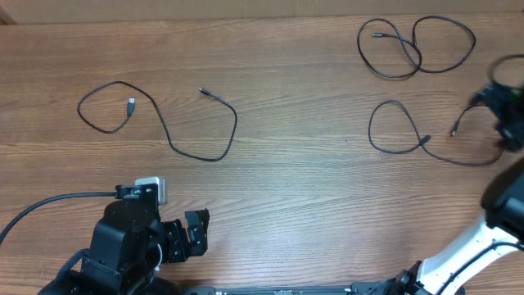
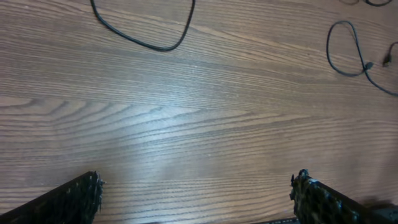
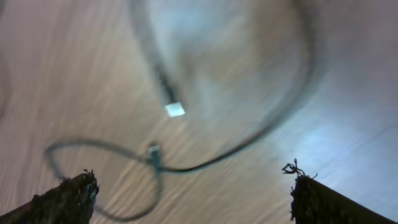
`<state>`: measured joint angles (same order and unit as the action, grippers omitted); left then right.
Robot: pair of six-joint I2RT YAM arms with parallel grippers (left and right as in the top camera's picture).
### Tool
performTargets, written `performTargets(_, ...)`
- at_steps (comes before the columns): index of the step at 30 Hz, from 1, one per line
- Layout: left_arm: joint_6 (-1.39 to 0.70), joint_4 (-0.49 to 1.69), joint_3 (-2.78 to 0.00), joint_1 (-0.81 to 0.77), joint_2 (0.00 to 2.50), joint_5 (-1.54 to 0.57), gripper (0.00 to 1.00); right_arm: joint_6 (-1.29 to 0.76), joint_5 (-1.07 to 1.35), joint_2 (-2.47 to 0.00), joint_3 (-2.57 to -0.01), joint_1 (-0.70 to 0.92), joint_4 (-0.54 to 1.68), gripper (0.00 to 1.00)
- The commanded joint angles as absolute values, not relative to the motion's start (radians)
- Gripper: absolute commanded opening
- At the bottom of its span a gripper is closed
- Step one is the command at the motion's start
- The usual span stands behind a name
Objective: Untangle cables
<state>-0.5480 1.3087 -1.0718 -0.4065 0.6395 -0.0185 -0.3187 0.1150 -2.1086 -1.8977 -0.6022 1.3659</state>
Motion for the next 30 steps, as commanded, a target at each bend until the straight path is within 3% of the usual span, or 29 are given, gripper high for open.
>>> performTargets(1,-0.554,1.303,-1.064,-0.414,0.635,0.016,1.00,-0.350,0.125,-2.095,-1.832,-0.656,1.348,1.00)
performTargets(8,-0.554,1.304,-1.064,-0.414,0.635,0.018,1.00,-0.413,0.125,-2.096,-1.662,-0.737,1.199,0.99)
performTargets(17,-0.554,1.304,-1.064,-0.414,0.635,0.014,1.00,-0.424,0.070,-2.096,-1.608,-0.739,1.105,0.73)
performTargets(25,-0.554,1.304,-1.064,-0.414,0.635,0.007,1.00,-0.495,-0.093,-2.098,-1.537,-0.711,1.055,0.77)
performTargets(30,-0.554,1.305,-1.064,-0.414,0.635,0.007,1.00,-0.494,-0.073,-2.098,-1.473,-0.710,0.984,0.74)
